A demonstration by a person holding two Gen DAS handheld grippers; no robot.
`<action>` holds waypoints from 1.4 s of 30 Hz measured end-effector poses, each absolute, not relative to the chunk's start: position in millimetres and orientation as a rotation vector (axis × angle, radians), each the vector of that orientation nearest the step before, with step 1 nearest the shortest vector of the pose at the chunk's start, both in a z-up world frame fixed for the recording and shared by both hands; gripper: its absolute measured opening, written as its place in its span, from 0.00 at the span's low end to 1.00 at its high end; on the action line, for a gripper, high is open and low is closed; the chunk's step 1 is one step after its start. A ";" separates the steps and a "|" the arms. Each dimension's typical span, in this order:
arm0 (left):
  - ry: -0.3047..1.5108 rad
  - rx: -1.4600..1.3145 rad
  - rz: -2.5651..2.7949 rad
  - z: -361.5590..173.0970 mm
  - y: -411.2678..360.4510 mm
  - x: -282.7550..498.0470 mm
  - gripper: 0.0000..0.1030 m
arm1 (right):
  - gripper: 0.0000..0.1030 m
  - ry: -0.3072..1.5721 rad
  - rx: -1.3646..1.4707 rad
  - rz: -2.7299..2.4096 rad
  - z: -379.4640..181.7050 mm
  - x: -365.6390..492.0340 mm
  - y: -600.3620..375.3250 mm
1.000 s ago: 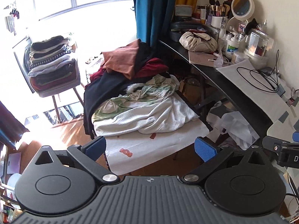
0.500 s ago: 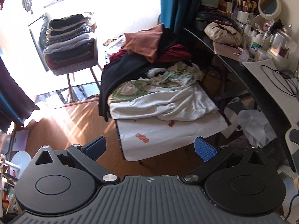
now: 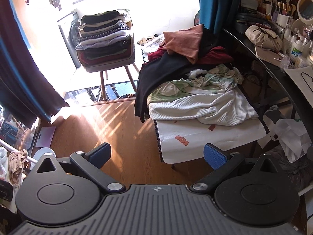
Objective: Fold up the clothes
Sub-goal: 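Carry both open grippers toward the clothes pile on the bed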
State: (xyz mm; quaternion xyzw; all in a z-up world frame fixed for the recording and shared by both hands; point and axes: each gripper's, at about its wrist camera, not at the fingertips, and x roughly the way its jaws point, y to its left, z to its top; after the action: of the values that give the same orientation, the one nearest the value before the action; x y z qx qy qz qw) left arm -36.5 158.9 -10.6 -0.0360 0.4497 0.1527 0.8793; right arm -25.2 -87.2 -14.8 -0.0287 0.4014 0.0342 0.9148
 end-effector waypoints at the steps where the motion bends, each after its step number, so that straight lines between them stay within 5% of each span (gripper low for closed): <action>1: 0.943 -0.081 0.314 -13.5 161.8 -37.6 1.00 | 0.99 0.825 -0.063 0.072 -15.6 -25.8 -82.4; 19: 1.018 -0.073 0.294 -54.0 176.7 -45.8 1.00 | 0.99 0.973 0.015 0.127 -63.4 -21.0 -41.6; 42: 1.010 0.035 0.261 -37.0 205.0 120.8 1.00 | 0.99 0.882 0.010 0.119 -39.8 164.8 15.6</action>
State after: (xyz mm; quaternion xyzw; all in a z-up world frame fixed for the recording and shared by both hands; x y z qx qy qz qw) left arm 120.8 205.0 -37.0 0.0166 0.4826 0.1247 0.8668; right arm 164.8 15.6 -39.8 0.0049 0.4267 0.0574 0.9026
